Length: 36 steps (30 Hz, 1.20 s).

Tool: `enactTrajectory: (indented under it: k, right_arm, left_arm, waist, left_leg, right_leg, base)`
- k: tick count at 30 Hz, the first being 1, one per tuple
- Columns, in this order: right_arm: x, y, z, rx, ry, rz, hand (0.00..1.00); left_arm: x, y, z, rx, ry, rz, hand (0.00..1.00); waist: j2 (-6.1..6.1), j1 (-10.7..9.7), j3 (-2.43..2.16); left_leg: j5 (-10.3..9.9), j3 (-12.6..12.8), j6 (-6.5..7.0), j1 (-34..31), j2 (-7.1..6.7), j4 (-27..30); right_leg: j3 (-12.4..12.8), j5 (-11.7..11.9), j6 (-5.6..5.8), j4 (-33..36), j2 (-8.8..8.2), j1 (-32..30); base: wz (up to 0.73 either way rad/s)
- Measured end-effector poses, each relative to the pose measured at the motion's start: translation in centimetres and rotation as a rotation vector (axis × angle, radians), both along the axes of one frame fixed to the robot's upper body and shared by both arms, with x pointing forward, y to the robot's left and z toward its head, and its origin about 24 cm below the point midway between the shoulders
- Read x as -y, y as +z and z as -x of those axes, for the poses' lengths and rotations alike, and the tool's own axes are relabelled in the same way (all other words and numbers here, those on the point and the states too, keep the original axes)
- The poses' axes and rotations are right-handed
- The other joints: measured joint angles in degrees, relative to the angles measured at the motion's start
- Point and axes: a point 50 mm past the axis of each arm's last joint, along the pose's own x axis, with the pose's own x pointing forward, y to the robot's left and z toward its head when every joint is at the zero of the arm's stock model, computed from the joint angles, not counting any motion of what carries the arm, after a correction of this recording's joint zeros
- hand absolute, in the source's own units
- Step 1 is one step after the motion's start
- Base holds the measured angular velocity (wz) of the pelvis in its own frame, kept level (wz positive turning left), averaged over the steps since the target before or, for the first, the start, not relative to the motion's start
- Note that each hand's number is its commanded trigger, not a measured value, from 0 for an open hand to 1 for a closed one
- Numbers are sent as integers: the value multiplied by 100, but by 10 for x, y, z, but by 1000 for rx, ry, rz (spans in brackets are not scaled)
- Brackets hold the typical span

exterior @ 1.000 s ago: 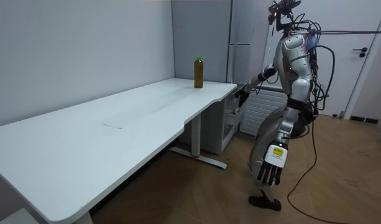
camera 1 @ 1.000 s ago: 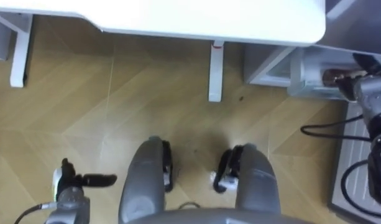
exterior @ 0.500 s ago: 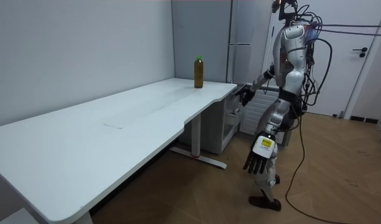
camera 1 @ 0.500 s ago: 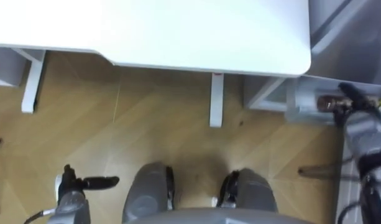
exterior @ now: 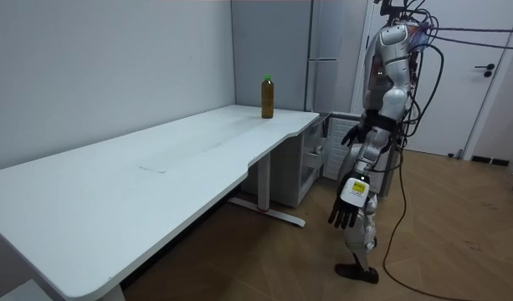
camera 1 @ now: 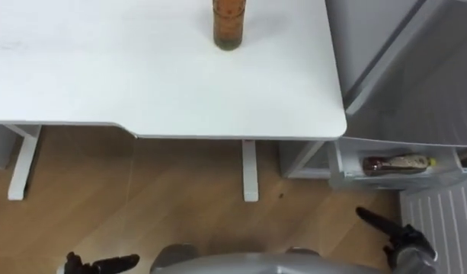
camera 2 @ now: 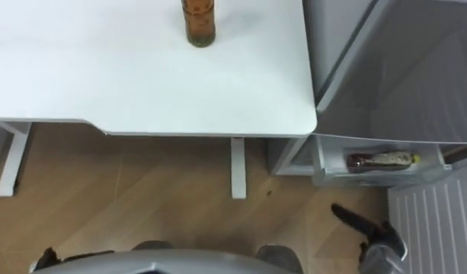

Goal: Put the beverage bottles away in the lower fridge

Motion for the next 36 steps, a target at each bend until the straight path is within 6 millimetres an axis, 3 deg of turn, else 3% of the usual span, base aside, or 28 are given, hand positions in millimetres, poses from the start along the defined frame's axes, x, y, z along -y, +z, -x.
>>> enactTrajectory:
  k: [4, 9, 12, 13, 16, 19, 23, 28, 36]
  right_arm:
    - [-2, -3, 9, -55, 117, -3, 0]
    - [-12, -8, 21, -132, 311, -40, 0]
    - [-17, -10, 29, -149, 333, -70, 0]
    - [-18, -11, 33, -156, 334, -83, 0]
    - [-17, -11, 43, -172, 309, -103, 0]
    - [-15, -11, 48, -177, 281, -100, 0]
    - [-14, -10, 52, -193, 292, -89, 0]
    - [-13, -9, 44, -161, 319, -71, 0]
    - [-17, -10, 48, -98, 172, -91, 0]
  left_arm:
    - [-4, 1, 3, 5, 25, -8, 0]
    - [-9, 4, 3, 25, 76, -28, 0]
    - [-8, 3, 1, 39, 104, -16, 0]
    - [-7, 3, 1, 47, 132, -8, 0]
    - [-12, 5, 2, 96, 279, -1, 0]
    - [-24, 15, -14, 207, 381, -38, 0]
    - [-41, 36, -37, 350, 444, -148, 0]
    - [-54, 64, -63, 511, 522, -267, 0]
    - [-64, 142, -111, 915, 590, -416, 0]
  waist:
    - [-33, -20, 37]
    - [-78, 15, 28]
    - [-66, -2, -8]
    - [-86, -6, 14]
    - [-66, 3, 16]
    - [-71, 49, 19]
    - [14, 149, 24]
    - [68, 186, 23]
    - [80, 187, 20]
  left_leg:
    - [67, -14, -2, 231, -45, -230]
    - [136, -25, -39, 459, -43, -456]
    - [150, -148, -50, 496, -36, -483]
    - [153, -177, -51, 550, -36, -520]
    - [153, -196, -53, 674, -35, -601]
    - [157, -281, -60, 679, -30, -612]
    - [186, -314, -86, 871, -39, -763]
    - [250, -330, -98, 956, -52, -876]
    - [255, -412, -99, 1035, -64, -876]
  right_leg:
    - [-55, 19, 30, -178, -6, 201]
    - [-86, 75, 38, -453, 60, 434]
    - [-167, 129, 42, -635, 100, 557]
    - [-209, 150, 50, -727, 114, 653]
    - [-243, 176, 65, -889, 143, 865]
    - [-340, 215, 62, -1005, 164, 957]
    - [-376, 237, 65, -1097, 185, 1132]
    - [-374, 237, 65, -1102, 186, 1147]
    - [-423, 237, 64, -1177, 194, 1323]
  base:
    - [4]
    - [1]
    - [12]
    - [13]
    - [9]
    - [13]
    - [4]
    - [1]
    - [4]
